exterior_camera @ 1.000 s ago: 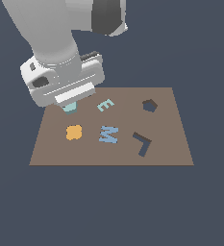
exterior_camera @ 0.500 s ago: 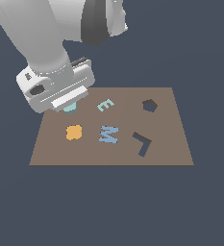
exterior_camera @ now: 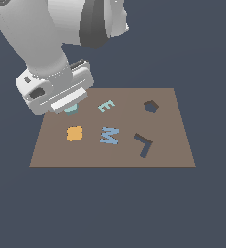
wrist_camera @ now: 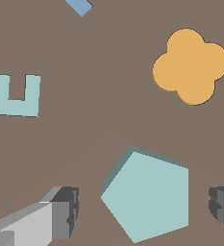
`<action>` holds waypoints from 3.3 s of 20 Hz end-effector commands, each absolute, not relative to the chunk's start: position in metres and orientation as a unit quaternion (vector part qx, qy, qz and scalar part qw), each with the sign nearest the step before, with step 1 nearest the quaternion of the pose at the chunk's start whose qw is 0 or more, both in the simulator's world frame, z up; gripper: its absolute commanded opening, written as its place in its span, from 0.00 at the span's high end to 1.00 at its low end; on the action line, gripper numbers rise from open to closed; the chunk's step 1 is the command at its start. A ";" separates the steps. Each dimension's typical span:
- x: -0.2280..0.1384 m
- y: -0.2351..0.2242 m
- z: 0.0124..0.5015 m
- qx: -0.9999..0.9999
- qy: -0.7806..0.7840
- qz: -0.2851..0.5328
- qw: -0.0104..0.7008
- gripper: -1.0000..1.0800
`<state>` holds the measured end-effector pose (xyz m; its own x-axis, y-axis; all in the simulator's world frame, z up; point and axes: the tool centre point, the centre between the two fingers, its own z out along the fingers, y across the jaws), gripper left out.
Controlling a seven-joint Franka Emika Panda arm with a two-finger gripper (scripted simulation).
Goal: Insert a designated object into the corresponding slot on a board.
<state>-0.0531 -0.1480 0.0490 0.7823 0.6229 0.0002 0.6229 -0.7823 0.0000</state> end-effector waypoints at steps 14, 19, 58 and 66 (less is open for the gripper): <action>-0.053 -0.148 0.030 -0.943 -0.332 0.000 0.000 1.00; -0.053 -0.148 0.031 -0.944 -0.331 0.000 0.000 1.00; -0.088 0.039 0.038 -0.993 -0.120 0.000 -0.001 1.00; -0.080 0.096 0.039 -0.998 -0.058 0.000 -0.001 1.00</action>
<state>-0.0820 0.0864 0.0391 0.9903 0.1388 -0.0008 0.1388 -0.9903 0.0025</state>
